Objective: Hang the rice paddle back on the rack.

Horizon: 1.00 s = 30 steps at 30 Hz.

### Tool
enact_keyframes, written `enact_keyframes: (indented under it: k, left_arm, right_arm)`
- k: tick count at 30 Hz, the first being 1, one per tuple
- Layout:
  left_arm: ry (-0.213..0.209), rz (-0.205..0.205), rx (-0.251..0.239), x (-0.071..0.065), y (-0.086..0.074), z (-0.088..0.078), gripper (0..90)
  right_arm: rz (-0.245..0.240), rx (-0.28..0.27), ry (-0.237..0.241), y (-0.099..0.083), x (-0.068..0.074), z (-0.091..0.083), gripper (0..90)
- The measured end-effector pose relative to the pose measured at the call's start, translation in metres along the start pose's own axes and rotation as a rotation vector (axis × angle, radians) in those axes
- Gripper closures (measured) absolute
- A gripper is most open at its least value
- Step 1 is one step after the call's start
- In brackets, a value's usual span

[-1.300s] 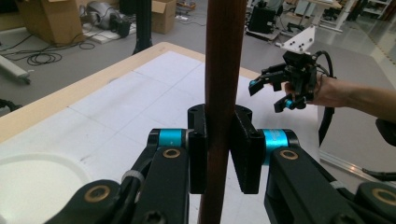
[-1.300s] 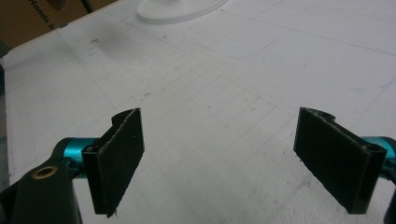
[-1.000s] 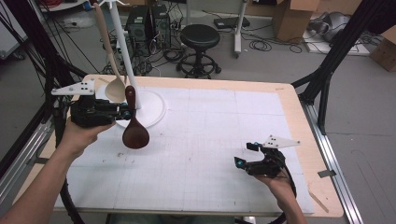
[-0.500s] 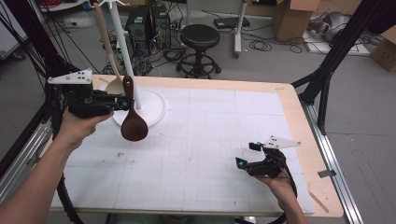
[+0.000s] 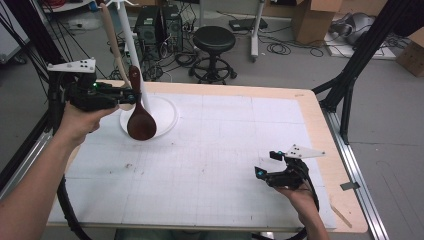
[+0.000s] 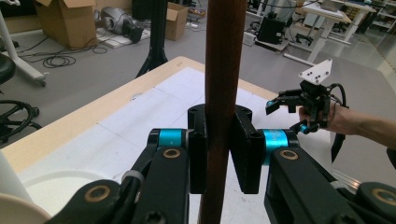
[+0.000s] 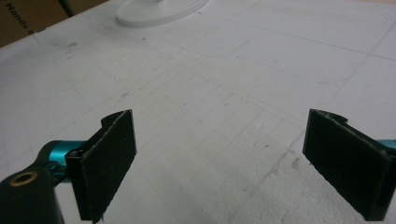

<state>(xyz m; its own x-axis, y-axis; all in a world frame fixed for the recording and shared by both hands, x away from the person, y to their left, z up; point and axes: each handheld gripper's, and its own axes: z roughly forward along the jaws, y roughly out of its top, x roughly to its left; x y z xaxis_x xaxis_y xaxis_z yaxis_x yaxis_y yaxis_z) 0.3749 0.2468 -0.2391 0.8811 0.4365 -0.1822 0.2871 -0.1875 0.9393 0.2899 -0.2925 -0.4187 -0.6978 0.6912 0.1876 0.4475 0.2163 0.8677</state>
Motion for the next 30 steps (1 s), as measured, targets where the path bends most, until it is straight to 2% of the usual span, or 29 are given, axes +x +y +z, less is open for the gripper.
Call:
enact_keyframes:
  k: [2, 12, 23, 30]
  left_arm:
    - [-0.001, -0.002, -0.001, 0.002, 0.004, 0.0, 77.9]
    - [-0.013, -0.009, -0.003, 0.013, 0.016, -0.002, 77.9]
    - [-0.004, 0.007, -0.013, 0.018, 0.038, -0.007, 77.9]
    - [0.013, -0.002, -0.023, 0.026, 0.05, -0.013, 77.9]
  right_arm:
    - [-0.002, -0.003, -0.017, 0.001, 0.0, 0.001, 0.6]
    - [0.0, 0.007, -0.023, -0.001, 0.0, 0.002, 0.6]
    - [0.0, 0.019, -0.024, -0.002, 0.002, 0.003, 0.6]
    - [0.0, 0.015, -0.022, 0.0, 0.003, 0.003, 0.6]
